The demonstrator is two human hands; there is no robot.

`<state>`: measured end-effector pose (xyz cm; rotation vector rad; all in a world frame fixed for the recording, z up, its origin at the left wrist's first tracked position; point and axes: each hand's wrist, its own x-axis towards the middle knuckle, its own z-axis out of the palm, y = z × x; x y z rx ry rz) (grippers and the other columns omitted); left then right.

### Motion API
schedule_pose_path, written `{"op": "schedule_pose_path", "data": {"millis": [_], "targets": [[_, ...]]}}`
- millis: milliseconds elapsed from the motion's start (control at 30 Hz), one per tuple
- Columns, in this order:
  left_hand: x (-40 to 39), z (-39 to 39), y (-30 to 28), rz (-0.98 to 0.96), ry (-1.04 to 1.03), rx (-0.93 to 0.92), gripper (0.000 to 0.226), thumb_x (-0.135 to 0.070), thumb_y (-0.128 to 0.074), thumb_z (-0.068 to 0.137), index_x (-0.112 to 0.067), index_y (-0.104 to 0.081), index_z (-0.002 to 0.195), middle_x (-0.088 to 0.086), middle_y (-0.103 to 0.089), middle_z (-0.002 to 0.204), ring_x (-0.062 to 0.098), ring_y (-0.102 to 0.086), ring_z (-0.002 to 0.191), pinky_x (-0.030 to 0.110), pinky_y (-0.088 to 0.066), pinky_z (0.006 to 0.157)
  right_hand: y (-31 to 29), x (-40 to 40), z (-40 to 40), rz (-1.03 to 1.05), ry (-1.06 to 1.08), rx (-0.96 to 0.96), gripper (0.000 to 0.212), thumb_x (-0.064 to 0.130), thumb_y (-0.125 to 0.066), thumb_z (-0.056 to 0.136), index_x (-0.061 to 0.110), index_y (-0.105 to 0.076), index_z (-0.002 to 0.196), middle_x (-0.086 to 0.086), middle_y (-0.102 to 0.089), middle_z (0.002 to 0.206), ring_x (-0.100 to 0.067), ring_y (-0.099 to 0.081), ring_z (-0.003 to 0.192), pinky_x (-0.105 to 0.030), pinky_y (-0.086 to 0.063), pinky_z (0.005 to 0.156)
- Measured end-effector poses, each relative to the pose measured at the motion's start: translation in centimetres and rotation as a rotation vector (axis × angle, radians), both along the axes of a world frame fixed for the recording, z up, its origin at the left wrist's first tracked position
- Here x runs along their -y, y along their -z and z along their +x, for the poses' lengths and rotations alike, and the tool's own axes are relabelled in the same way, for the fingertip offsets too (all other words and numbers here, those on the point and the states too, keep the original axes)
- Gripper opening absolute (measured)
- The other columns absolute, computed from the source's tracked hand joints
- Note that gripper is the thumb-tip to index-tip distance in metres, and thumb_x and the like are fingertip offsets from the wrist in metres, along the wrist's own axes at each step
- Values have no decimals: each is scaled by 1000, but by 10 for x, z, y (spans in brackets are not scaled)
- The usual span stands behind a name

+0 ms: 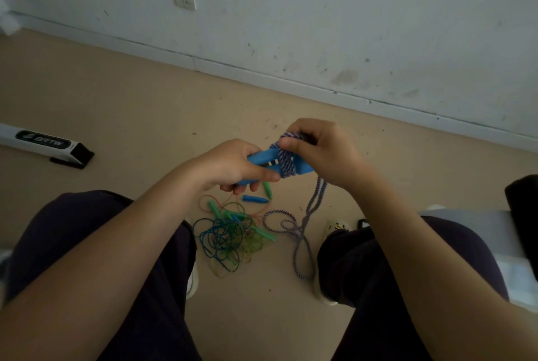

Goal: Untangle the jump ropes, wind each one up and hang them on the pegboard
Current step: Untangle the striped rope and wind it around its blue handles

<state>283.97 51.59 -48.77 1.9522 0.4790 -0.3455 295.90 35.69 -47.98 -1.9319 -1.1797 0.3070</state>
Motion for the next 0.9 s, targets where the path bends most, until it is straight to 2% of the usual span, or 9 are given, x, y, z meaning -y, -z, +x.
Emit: {"op": "schedule_pose_path", "data": {"millis": [100, 233, 333, 433, 600, 667, 800, 900], "targets": [[3, 1, 0, 51, 65, -20, 26, -33, -80, 83, -15, -62, 78, -3, -63, 55, 13, -48, 39, 21, -31, 39, 4, -3, -3, -50, -8, 82, 16, 21, -70, 89, 6, -70, 84, -8, -63, 70, -16, -53, 64, -27, -38, 57], [5, -1, -3, 52, 190, -49, 25, -34, -79, 83, -18, -62, 75, -3, -64, 57, 15, -49, 43, 23, -34, 44, 3, -6, 3, -88, 68, 162, 28, 33, -80, 78, 7, -69, 77, 0, -59, 70, -7, -49, 61, -19, -33, 55], [7, -3, -7, 24, 266, -37, 25, -34, -79, 83, -18, -62, 75, -3, -64, 57, 15, -50, 44, 20, -37, 43, -1, -4, 7, -101, 121, 88, 39, 41, -86, 67, 13, -60, 77, 8, -50, 64, -2, -43, 54, -18, -31, 51], [3, -3, -8, 19, 274, -10, 25, -33, -79, 82, -16, -62, 77, -3, -65, 58, 16, -51, 45, 19, -39, 43, -3, -4, 8, -103, 106, -5, 47, 36, -87, 69, 15, -48, 86, 10, -44, 67, 1, -38, 53, -14, -32, 52], [2, -5, -7, 9, 287, 20, 24, -31, -80, 81, -14, -64, 80, -2, -65, 59, 14, -51, 45, 23, -41, 46, -6, -4, 6, -187, -35, -179, 21, 24, -76, 84, 10, -62, 78, 5, -57, 73, 6, -48, 56, -9, -37, 57], [0, -5, -8, -3, 238, 62, 23, -31, -80, 82, -16, -64, 80, -1, -66, 61, 12, -51, 44, 24, -41, 46, -10, -3, 5, -192, -26, -294, 22, 27, -69, 90, 13, -66, 74, 6, -58, 69, 3, -49, 56, -14, -38, 56], [-5, -4, -10, -65, 177, 106, 21, -31, -79, 83, -18, -64, 81, 1, -67, 64, 15, -49, 45, 22, -39, 46, -14, 1, 8, -99, -13, -536, 35, 28, -59, 97, 6, -58, 71, -4, -51, 63, -14, -46, 56, -27, -38, 56], [-6, -4, -11, -66, 206, 89, 21, -31, -79, 83, -18, -63, 82, 1, -66, 65, 15, -49, 45, 22, -38, 44, -10, 3, 7, -148, -25, -576, 32, 31, -59, 96, 0, -68, 91, -15, -65, 84, -28, -58, 70, -39, -47, 70]]}}
